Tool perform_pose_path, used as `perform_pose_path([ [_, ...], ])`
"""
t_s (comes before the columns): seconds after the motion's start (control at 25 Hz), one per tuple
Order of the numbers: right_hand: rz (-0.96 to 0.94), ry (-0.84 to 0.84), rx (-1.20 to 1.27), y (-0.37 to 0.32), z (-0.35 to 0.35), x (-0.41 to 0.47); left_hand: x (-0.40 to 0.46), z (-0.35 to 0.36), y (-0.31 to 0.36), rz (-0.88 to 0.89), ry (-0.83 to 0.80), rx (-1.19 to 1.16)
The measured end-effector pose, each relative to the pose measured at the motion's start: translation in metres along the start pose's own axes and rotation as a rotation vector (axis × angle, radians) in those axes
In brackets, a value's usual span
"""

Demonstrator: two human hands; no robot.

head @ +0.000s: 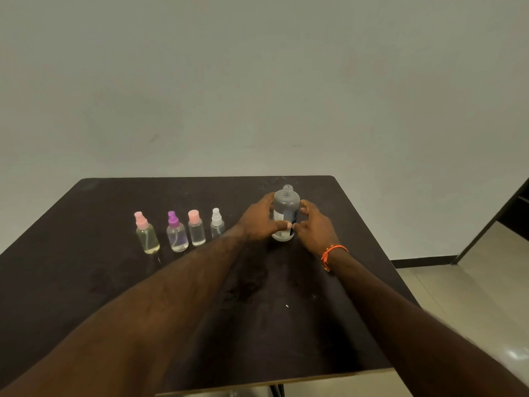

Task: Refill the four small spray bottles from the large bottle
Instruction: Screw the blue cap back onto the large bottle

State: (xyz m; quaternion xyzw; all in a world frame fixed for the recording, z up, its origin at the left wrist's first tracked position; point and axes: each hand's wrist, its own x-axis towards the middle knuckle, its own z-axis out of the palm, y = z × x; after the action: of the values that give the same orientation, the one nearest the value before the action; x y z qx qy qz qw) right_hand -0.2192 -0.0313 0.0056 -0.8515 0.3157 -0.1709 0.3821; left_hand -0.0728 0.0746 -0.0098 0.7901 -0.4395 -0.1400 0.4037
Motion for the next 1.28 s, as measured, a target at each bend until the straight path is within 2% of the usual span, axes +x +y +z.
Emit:
perform_pose_path([
  [0.32, -0.089, 0.023, 0.070, 0.001, 0.008, -0.007, -0.013, -0.001, -0.001, 0.066, 0.057, -0.029],
  [0.56, -0.162, 0.075, 0.039, -0.012, 0.009, -0.067, -0.073, -0.015, 0.016, 0.083, 0.082, 0.055],
  [0.84, -0.189, 0.007, 0.031, -0.020, 0.029, -0.129, -0.146, -0.021, 0.010, 0.089, 0.117, 0.111],
  [1.12, -0.182, -0.006, -0.033, -0.016, 0.039, -0.142, -0.166, -0.016, 0.000, 0.068, 0.113, 0.071],
  [1.28, -0.146, 0.014, -0.150, -0.001, 0.030, -0.134, -0.163, -0.014, -0.004, 0.057, 0.111, 0.057],
])
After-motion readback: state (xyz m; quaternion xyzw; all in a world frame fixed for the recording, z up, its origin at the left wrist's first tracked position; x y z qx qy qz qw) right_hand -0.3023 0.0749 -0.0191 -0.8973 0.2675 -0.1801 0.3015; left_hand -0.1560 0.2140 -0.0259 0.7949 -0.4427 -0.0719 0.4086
